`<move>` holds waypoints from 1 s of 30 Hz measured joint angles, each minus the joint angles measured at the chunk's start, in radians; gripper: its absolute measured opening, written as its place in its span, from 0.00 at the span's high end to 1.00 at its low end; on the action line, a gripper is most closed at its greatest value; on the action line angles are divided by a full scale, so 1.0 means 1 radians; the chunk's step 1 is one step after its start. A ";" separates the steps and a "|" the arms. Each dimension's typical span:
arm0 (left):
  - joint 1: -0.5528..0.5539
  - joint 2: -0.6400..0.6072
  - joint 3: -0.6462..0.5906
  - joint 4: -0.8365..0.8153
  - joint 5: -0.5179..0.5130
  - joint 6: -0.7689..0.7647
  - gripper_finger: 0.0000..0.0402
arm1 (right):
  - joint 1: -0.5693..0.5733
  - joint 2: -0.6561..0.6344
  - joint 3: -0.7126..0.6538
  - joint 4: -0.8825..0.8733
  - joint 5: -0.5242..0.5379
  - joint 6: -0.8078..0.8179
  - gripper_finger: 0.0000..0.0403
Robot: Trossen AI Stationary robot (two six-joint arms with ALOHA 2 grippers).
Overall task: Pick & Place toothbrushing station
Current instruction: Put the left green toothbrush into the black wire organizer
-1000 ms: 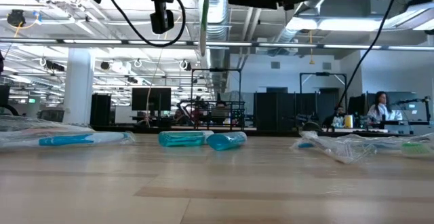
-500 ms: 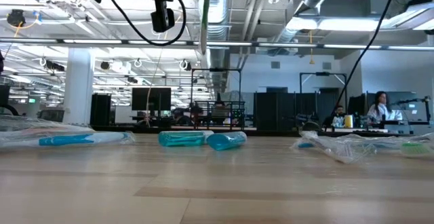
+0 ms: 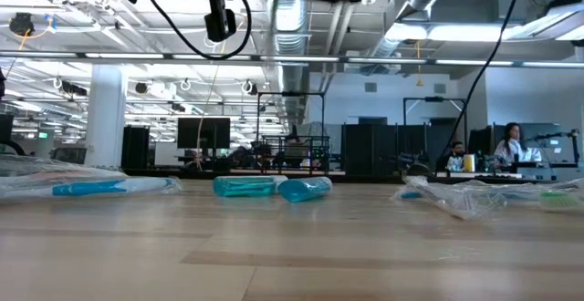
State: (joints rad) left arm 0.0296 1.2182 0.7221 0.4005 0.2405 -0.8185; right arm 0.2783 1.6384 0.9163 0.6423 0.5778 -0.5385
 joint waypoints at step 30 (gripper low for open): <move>-0.003 0.000 0.000 0.001 0.010 0.026 1.00 | 0.001 0.010 0.040 0.041 0.003 -0.014 0.98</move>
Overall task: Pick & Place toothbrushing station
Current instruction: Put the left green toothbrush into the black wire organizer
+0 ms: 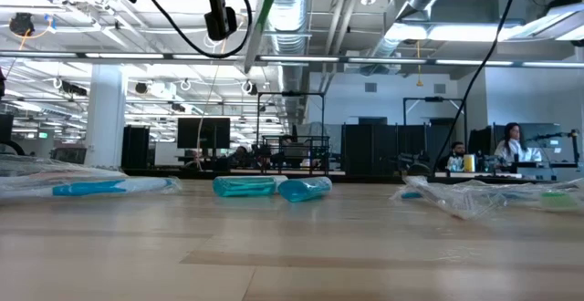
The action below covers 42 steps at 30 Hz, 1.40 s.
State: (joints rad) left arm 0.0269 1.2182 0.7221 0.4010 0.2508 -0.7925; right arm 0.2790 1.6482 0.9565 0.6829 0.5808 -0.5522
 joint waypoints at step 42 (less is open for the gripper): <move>-0.106 -0.118 -0.187 -0.023 -0.265 0.296 0.93 | -0.360 -0.223 0.000 -0.468 -0.168 0.370 1.00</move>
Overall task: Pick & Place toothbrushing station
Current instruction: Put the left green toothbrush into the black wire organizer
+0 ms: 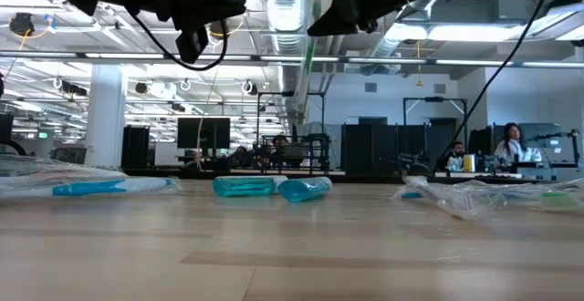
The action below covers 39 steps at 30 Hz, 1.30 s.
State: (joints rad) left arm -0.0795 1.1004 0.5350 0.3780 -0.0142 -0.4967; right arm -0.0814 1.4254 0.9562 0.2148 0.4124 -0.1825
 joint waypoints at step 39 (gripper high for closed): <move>0.034 0.000 0.000 0.078 -0.099 0.213 0.93 | -0.515 0.003 0.000 0.032 -0.345 0.078 1.00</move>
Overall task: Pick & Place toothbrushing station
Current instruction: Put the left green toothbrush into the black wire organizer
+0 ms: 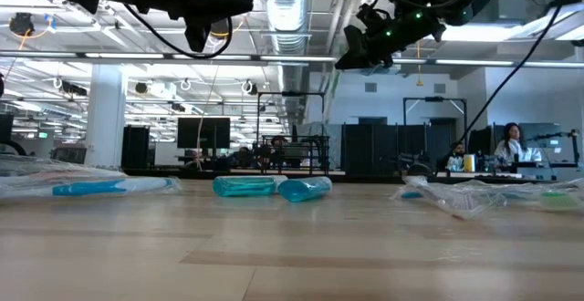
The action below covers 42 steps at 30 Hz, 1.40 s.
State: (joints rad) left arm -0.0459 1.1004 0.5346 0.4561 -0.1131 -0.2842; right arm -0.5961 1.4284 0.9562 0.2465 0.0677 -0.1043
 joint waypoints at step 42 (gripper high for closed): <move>-0.006 0.000 0.000 0.034 0.013 0.025 0.93 | -0.080 0.245 0.255 -0.183 -0.134 -0.007 0.99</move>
State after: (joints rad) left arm -0.0521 1.1004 0.5346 0.4896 -0.0998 -0.2588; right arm -0.6762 1.6739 1.2110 0.0632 -0.0662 -0.1117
